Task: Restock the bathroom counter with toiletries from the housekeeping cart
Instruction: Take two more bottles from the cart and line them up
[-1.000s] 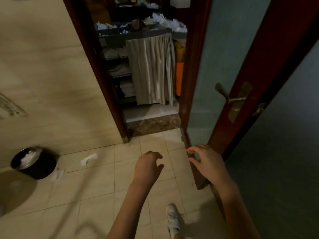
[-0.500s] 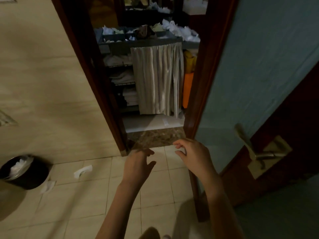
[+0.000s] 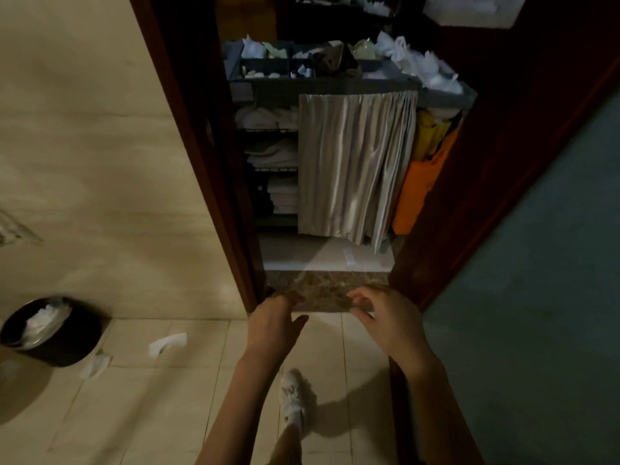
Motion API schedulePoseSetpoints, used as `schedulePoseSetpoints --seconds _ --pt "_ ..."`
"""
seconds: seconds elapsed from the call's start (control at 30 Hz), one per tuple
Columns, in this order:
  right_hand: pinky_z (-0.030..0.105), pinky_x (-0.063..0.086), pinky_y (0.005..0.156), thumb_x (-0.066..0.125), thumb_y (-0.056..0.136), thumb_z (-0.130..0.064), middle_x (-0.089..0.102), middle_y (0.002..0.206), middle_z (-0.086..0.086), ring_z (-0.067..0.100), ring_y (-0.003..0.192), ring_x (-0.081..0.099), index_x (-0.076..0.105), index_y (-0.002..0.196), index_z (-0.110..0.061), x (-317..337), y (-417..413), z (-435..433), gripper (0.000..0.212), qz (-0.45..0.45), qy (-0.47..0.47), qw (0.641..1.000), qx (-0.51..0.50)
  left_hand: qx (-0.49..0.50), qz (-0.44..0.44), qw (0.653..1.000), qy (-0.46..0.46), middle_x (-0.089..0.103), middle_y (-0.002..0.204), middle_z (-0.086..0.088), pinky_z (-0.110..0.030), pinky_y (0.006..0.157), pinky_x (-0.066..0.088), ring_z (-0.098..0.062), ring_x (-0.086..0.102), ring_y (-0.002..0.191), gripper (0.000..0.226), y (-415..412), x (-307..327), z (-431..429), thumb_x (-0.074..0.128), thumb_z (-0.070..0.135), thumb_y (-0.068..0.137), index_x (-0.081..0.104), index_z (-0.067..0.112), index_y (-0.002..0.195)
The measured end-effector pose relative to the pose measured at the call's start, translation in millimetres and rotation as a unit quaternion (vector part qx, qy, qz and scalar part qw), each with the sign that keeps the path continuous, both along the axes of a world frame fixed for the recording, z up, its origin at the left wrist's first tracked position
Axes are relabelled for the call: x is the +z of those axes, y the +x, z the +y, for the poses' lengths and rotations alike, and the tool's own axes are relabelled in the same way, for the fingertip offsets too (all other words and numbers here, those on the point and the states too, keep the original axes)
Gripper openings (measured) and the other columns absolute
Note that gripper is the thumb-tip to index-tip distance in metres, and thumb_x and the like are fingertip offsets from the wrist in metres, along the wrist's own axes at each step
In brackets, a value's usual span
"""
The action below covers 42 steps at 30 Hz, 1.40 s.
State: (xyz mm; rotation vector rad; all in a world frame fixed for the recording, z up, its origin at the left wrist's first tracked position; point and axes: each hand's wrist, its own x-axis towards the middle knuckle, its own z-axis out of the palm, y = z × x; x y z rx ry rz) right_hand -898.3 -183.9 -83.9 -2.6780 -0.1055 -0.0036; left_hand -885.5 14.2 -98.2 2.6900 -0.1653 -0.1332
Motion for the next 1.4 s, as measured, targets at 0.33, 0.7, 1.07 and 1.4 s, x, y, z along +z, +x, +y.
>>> schedulePoseSetpoints --seconds 0.33,0.7,1.07,1.4 --pt "0.028 0.048 0.084 0.067 0.089 -0.029 0.066 0.101 -0.01 0.008 0.098 0.059 0.067 0.109 -0.025 40.5 214.6 19.9 0.021 -0.065 0.041 0.997 -0.004 0.009 -0.05 0.996 -0.071 0.06 0.129 0.006 -0.027 0.095 0.044 -0.013 0.056 0.117 0.039 212.4 37.7 11.5 0.063 0.033 0.09 0.058 0.027 0.128" --pt "0.022 0.043 0.084 0.062 0.092 -0.033 0.068 0.103 -0.003 0.011 0.096 0.06 0.069 0.107 -0.019 18.3 342.1 -2.3 0.022 -0.031 0.054 0.997 -0.045 -0.032 0.006 0.996 -0.086 0.059 0.127 0.008 -0.016 0.088 0.039 -0.007 0.055 0.112 0.036 347.0 13.9 -14.5 0.063 0.033 0.09 0.058 0.028 0.126" --pt "0.026 0.05 0.081 0.061 0.091 -0.04 0.067 0.103 -0.01 0.006 0.096 0.06 0.067 0.109 -0.026 54.3 579.3 -58.8 0.024 -0.083 0.072 0.994 0.005 0.02 -0.055 0.993 -0.098 0.069 0.11 0.004 -0.032 0.083 0.051 -0.015 0.065 0.1 0.035 571.3 45.9 -75.4 0.069 0.028 0.084 0.065 0.027 0.118" --pt "0.027 0.049 0.088 0.06 0.092 -0.037 0.065 0.108 -0.012 0.005 0.101 0.059 0.064 0.114 -0.028 43.1 719.9 -81.0 0.025 0.001 0.089 0.994 0.07 0.045 -0.035 0.99 -0.129 0.065 0.117 0.007 -0.03 0.088 0.049 -0.009 0.06 0.107 0.039 690.4 40.8 -109.4 0.066 0.027 0.088 0.059 0.027 0.126"
